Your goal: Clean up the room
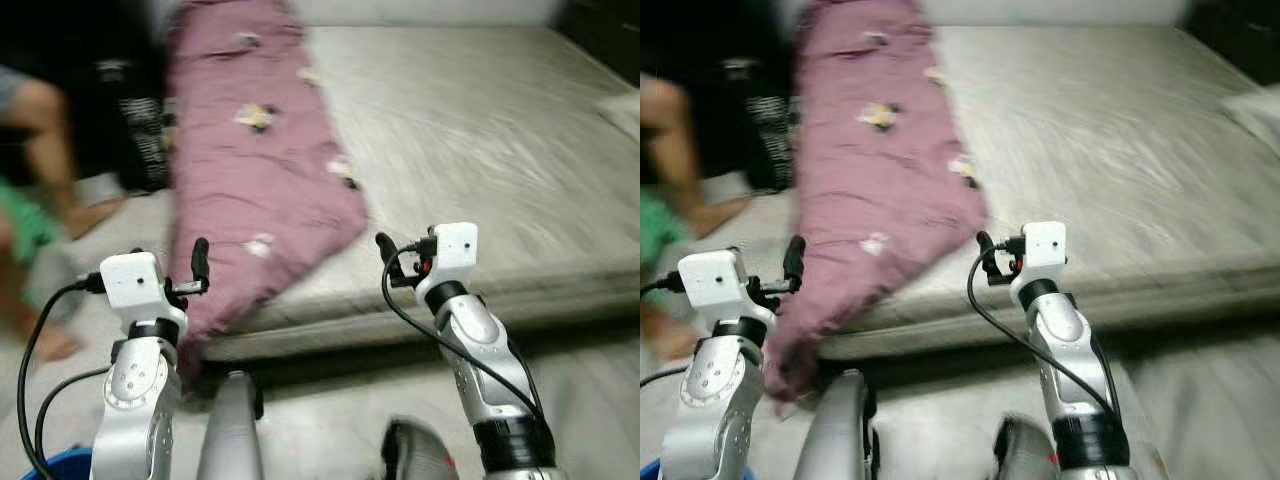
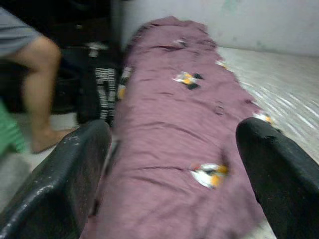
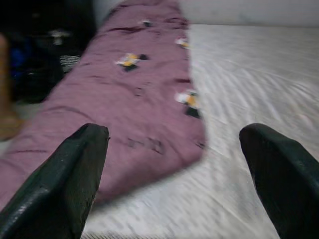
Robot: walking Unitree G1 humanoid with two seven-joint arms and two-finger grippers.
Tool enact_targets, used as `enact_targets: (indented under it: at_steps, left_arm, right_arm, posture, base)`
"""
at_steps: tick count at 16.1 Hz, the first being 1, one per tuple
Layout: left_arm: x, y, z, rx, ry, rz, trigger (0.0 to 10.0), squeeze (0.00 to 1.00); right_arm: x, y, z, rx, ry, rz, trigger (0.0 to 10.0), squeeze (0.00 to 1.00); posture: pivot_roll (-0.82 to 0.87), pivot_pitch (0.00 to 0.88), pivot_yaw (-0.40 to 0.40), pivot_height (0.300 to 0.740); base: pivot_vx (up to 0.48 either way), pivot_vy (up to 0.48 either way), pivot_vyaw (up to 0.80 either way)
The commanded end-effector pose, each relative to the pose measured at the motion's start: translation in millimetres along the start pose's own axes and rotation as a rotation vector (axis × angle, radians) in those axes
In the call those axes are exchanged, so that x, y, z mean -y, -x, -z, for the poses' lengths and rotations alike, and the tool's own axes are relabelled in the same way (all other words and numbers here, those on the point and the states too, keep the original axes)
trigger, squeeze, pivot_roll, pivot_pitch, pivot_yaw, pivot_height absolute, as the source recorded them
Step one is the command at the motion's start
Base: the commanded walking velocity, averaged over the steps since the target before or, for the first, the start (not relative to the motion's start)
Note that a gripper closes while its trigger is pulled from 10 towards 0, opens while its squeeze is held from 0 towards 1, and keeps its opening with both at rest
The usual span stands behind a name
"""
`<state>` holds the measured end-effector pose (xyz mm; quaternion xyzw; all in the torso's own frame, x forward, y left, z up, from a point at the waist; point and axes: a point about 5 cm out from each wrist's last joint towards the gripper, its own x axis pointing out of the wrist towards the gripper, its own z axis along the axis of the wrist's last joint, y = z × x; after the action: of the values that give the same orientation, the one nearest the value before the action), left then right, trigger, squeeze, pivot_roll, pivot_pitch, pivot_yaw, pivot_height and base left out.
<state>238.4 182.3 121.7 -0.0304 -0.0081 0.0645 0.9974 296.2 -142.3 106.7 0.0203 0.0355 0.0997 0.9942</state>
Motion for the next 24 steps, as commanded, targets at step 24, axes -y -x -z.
enact_targets:
  at_steps: [24]
  left_arm:
    - [-11.9, -15.4, 12.3, -0.151, -0.048, -0.04, 10.0, 0.0]
  right_arm:
    - [2.5, 0.6, -7.8, 0.014, -0.019, 0.029, 10.0, 0.0]
  posture:
    - [-0.05, 0.097, -0.04, 0.588]
  base:
    - [0.136, 0.0, -0.15]
